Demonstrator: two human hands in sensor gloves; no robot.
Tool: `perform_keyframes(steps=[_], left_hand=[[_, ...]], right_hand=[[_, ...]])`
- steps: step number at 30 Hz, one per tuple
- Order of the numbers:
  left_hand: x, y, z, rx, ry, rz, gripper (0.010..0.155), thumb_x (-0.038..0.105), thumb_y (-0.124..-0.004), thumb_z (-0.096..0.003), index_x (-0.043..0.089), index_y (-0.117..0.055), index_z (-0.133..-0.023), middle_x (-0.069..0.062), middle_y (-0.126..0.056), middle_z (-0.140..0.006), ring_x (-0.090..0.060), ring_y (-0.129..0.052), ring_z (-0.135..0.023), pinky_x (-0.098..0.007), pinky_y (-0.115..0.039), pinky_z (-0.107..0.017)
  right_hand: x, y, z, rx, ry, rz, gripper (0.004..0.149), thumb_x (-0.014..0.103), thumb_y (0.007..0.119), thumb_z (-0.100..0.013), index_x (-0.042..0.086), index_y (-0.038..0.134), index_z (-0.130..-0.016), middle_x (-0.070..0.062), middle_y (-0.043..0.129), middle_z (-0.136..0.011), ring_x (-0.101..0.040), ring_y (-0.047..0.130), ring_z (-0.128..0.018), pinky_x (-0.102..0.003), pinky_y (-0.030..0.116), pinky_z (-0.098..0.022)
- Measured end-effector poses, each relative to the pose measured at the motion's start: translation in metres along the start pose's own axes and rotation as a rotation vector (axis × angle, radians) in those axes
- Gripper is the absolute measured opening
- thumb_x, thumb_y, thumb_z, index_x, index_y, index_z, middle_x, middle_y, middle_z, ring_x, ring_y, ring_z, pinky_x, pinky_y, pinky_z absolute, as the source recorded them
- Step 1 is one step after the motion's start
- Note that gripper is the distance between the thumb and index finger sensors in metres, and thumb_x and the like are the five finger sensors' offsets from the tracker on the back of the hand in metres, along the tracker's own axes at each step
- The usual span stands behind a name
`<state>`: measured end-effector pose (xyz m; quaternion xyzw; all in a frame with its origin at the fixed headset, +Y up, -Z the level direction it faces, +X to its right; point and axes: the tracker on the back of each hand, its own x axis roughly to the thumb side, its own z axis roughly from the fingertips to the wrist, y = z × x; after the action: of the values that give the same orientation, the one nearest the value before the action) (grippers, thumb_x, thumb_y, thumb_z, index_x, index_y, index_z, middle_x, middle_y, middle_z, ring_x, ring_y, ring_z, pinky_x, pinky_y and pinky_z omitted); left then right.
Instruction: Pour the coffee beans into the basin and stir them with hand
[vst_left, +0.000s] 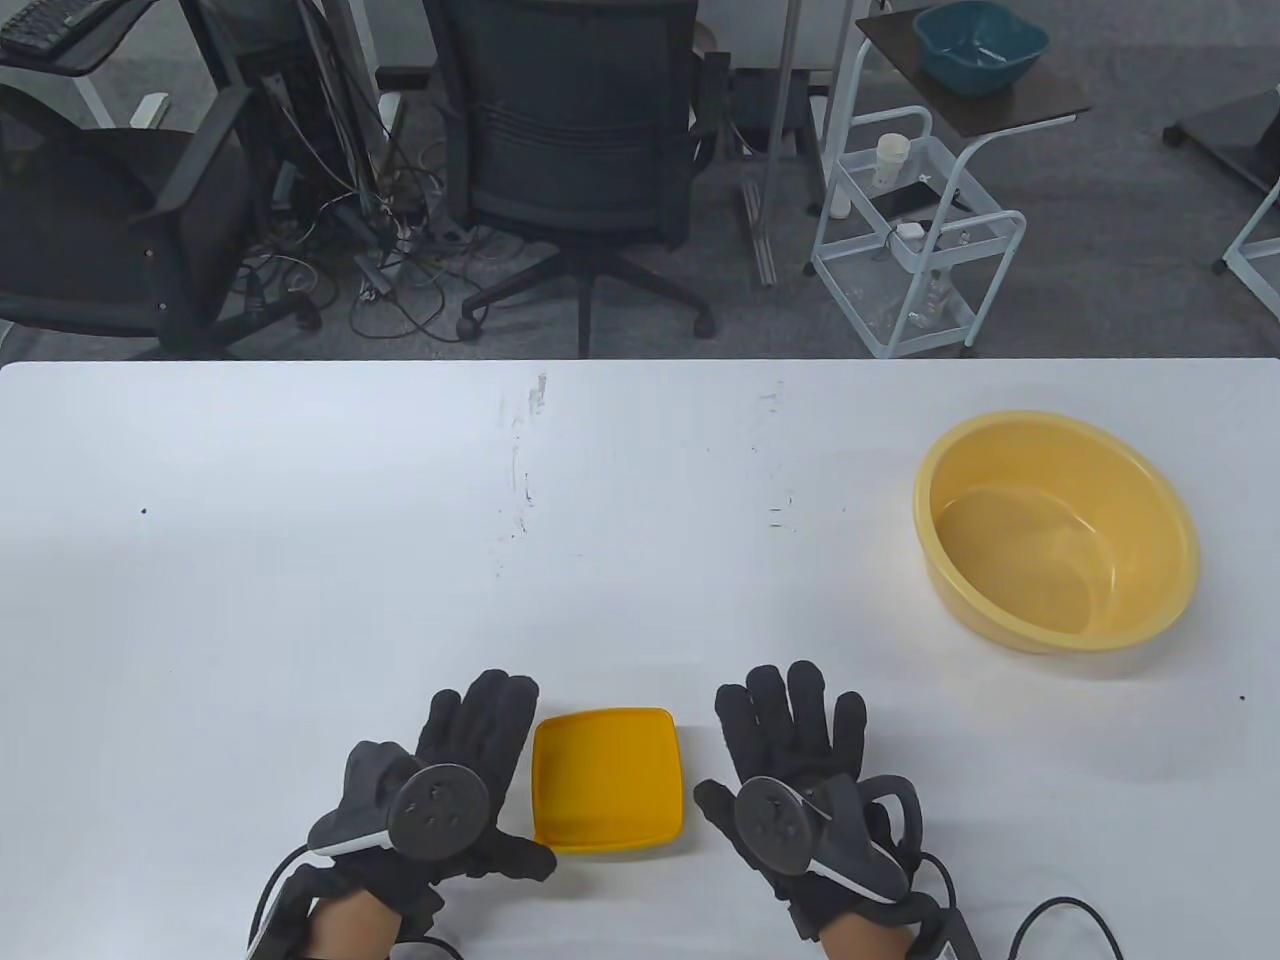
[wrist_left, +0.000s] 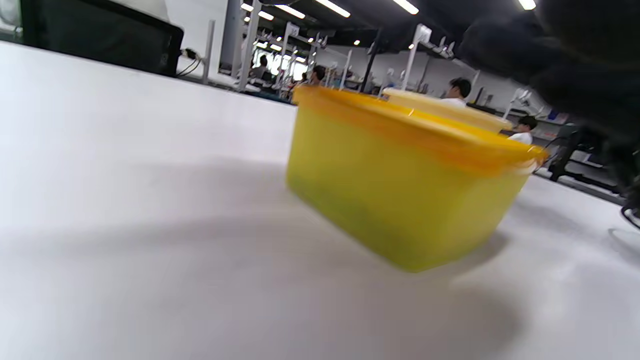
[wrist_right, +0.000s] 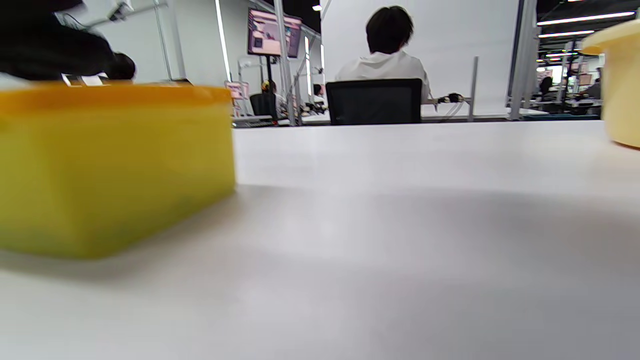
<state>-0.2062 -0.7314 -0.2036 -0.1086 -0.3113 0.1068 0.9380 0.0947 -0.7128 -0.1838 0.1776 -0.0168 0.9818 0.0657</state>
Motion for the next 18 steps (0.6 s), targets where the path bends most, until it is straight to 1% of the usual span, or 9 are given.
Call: perform_keyframes(steps=[2,3,6,9,11,12,13,16,18], left_hand=[[-0.006,-0.008,-0.002,-0.121,0.052,-0.041,0.128,0.073,-0.075,-0.0286,-0.001,0.001,-0.101,-0.027,-0.021,-0.118,-0.056,-0.027,-0.111,-0.068,-0.029,-0.076],[-0.011,-0.013,-0.003,-0.187,0.090,-0.086,0.128,0.073,-0.075,-0.0300,-0.001,0.003,-0.101,-0.028,-0.019,-0.118,-0.056,-0.025,-0.111,-0.068,-0.028,-0.076],[-0.018,-0.026,-0.010,-0.253,0.102,-0.090,0.128,0.074,-0.073,-0.0314,-0.002,0.003,-0.100,-0.028,-0.018,-0.117,-0.056,-0.024,-0.110,-0.068,-0.029,-0.075],[-0.020,-0.038,-0.019,-0.329,0.105,-0.037,0.127,0.074,-0.073,-0.0323,-0.002,0.004,-0.100,-0.029,-0.013,-0.116,-0.057,-0.020,-0.109,-0.068,-0.026,-0.075],[-0.019,-0.044,-0.023,-0.352,0.083,-0.004,0.127,0.074,-0.072,-0.0329,-0.002,0.004,-0.100,-0.028,-0.012,-0.116,-0.056,-0.019,-0.109,-0.068,-0.026,-0.075],[-0.018,-0.047,-0.025,-0.372,0.057,0.051,0.126,0.074,-0.072,-0.0337,-0.001,0.006,-0.099,-0.026,-0.009,-0.116,-0.055,-0.014,-0.109,-0.068,-0.025,-0.075],[-0.017,-0.048,-0.026,-0.377,0.051,0.077,0.126,0.073,-0.073,-0.0346,0.000,0.006,-0.099,-0.025,-0.007,-0.116,-0.054,-0.010,-0.108,-0.067,-0.021,-0.075],[-0.017,-0.049,-0.026,-0.354,0.046,0.078,0.124,0.072,-0.073,-0.0361,0.000,0.006,-0.099,-0.022,-0.009,-0.118,-0.053,-0.011,-0.109,-0.067,-0.021,-0.075],[-0.018,-0.051,-0.028,-0.366,0.053,0.088,0.123,0.072,-0.073,-0.0370,0.001,0.006,-0.099,-0.020,-0.008,-0.117,-0.052,-0.008,-0.108,-0.066,-0.018,-0.074]], right_hand=[[0.019,-0.006,-0.003,-0.026,-0.070,0.000,0.085,0.066,0.047,-0.048,0.018,0.010,-0.107,-0.014,0.011,-0.112,-0.043,-0.005,-0.100,-0.065,0.001,-0.063],[0.034,-0.008,-0.007,-0.024,-0.130,0.021,0.085,0.067,0.047,-0.048,0.017,0.012,-0.107,-0.014,0.012,-0.112,-0.043,-0.003,-0.101,-0.066,0.004,-0.064],[0.069,-0.003,-0.015,0.043,-0.218,0.094,0.085,0.067,0.047,-0.047,0.016,0.015,-0.107,-0.015,0.017,-0.112,-0.045,0.005,-0.103,-0.066,0.009,-0.066],[0.095,0.013,-0.028,0.130,-0.230,0.189,0.083,0.068,0.047,-0.047,0.018,0.025,-0.110,-0.014,0.022,-0.113,-0.044,0.010,-0.104,-0.066,0.013,-0.068],[0.103,0.026,-0.036,0.158,-0.229,0.216,0.080,0.068,0.046,-0.047,0.021,0.029,-0.110,-0.012,0.021,-0.113,-0.043,0.009,-0.104,-0.066,0.013,-0.068],[0.105,0.033,-0.039,0.168,-0.237,0.203,0.081,0.069,0.046,-0.047,0.022,0.027,-0.110,-0.012,0.017,-0.113,-0.043,0.007,-0.104,-0.066,0.013,-0.068],[0.107,0.037,-0.039,0.168,-0.241,0.186,0.081,0.069,0.046,-0.047,0.023,0.025,-0.110,-0.011,0.014,-0.113,-0.043,0.005,-0.103,-0.066,0.012,-0.068],[0.109,0.046,-0.039,0.178,-0.252,0.153,0.082,0.069,0.045,-0.047,0.022,0.021,-0.109,-0.012,0.012,-0.112,-0.045,0.006,-0.103,-0.067,0.013,-0.068],[0.109,0.049,-0.041,0.190,-0.249,0.132,0.082,0.069,0.044,-0.047,0.021,0.020,-0.109,-0.013,0.013,-0.112,-0.045,0.007,-0.103,-0.067,0.014,-0.068]])
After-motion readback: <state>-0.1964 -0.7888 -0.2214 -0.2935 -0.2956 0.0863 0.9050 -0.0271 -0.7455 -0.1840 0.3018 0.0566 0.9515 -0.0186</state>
